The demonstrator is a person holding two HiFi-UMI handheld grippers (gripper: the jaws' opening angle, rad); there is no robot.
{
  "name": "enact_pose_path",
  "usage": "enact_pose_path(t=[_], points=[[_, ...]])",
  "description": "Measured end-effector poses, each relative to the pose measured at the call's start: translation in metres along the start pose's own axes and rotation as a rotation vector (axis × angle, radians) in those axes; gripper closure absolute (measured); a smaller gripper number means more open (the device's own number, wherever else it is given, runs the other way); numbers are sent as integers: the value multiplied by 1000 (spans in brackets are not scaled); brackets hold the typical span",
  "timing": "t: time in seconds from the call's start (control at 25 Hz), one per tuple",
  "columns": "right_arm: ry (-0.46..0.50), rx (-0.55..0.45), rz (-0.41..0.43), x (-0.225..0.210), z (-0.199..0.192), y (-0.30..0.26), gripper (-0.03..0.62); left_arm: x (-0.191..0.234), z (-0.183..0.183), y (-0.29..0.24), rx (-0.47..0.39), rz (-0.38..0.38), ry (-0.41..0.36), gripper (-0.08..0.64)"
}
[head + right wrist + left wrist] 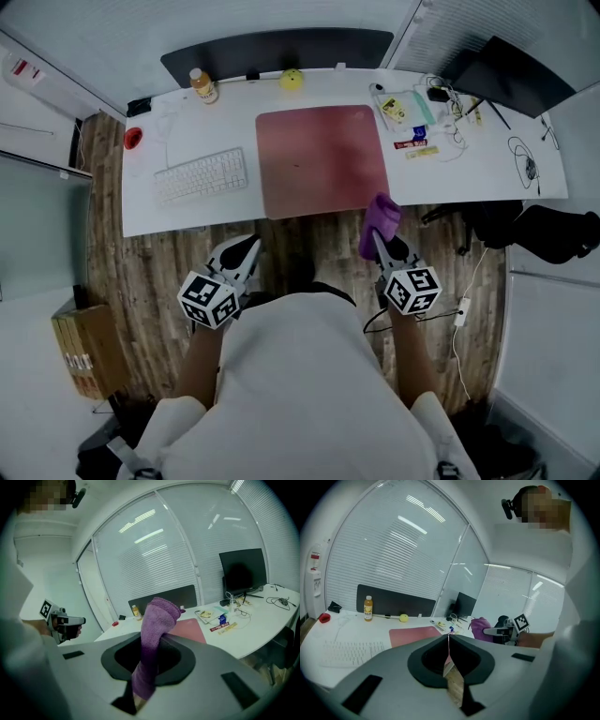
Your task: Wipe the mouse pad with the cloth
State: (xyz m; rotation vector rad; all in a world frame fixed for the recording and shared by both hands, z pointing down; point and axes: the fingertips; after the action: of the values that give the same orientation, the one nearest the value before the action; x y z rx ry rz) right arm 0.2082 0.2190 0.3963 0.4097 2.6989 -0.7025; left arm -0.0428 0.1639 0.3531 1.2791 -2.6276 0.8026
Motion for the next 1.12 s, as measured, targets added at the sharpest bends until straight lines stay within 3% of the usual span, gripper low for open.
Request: enact_pose_path(t=[0.52, 0.84, 1.12], points=[[-66, 51, -67, -46, -21, -1, 517, -9, -12, -38, 68, -45, 9, 540], [-72, 92, -171, -73, -29, -2, 517, 5, -21, -70, 120, -120, 29, 540], [-52, 159, -279, -110, -49, -16, 517, 14, -34, -107, 184, -201, -7, 540]])
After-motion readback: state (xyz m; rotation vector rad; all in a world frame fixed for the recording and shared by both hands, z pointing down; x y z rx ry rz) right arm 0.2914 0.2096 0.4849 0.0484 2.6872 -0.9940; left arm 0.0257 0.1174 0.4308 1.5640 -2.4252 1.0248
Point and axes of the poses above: the fingertips, and each gripper's own axes: y backward along the fingers, x to its left, z out of its top, and after that the axes turned 6 degrees about z, right-handed
